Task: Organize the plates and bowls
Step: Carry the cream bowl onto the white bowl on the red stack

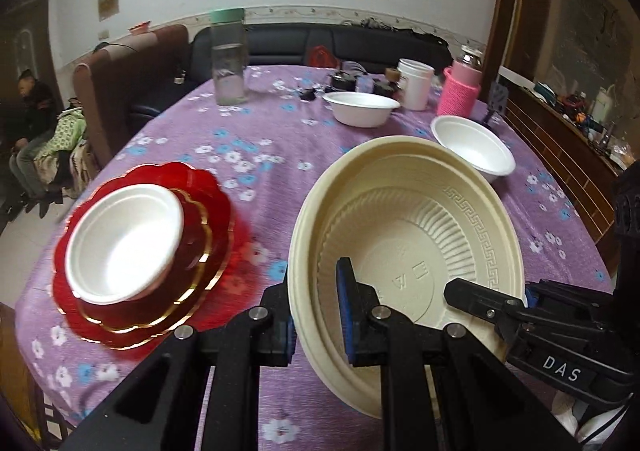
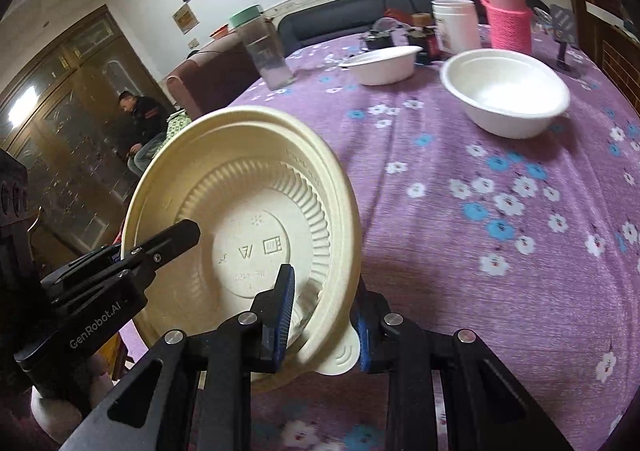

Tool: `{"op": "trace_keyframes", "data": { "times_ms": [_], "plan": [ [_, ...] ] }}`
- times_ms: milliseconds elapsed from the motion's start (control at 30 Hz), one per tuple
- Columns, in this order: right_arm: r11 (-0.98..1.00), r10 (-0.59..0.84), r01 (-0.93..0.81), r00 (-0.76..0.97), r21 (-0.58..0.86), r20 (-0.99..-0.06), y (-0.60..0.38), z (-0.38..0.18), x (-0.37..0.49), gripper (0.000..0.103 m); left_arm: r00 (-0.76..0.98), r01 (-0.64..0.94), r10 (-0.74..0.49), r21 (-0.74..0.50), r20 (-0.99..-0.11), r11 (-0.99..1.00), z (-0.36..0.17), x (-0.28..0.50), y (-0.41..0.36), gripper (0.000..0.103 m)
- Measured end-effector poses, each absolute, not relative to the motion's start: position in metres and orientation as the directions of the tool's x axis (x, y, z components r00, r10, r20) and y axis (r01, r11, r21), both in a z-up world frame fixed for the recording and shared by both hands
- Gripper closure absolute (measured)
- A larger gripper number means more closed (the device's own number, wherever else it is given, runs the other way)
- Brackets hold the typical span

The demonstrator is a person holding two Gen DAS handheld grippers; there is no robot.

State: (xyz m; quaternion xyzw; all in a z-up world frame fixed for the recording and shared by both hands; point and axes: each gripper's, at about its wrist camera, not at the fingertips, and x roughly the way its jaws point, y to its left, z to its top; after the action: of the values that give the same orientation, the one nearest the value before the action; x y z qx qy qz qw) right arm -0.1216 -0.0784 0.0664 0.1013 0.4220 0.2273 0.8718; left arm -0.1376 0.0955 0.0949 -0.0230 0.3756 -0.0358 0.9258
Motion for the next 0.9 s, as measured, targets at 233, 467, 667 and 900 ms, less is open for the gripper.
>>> {"op": "trace_keyframes", "data": {
  "times_ms": [233, 467, 667, 900],
  "plan": [
    [0.866, 0.5, -0.335, 0.54, 0.371, -0.677, -0.058, 0.076, -0.12, 0.074, 0.722, 0.005, -0.061, -0.083, -0.689, 0.997, 0.097, -0.143, 0.119, 0.086],
    [0.855, 0.518, -0.356, 0.532, 0.377, -0.67, -0.032, 0.081, -0.118, 0.074, 0.735, -0.044, -0.037, -0.102, -0.677, 0.994, 0.098, -0.15, 0.144, 0.086],
    [0.848, 0.526, -0.387, 0.527, 0.363, -0.668, -0.005, 0.086, -0.112, 0.075, 0.741, -0.098, -0.009, -0.122, -0.671, 0.988, 0.098, -0.152, 0.171, 0.086],
    [0.828, 0.546, -0.451, 0.51, 0.334, -0.665, 0.044, 0.098, -0.095, 0.075, 0.758, -0.182, 0.067, -0.111, -0.648, 0.977, 0.108, -0.149, 0.213, 0.086]
  ]
}}
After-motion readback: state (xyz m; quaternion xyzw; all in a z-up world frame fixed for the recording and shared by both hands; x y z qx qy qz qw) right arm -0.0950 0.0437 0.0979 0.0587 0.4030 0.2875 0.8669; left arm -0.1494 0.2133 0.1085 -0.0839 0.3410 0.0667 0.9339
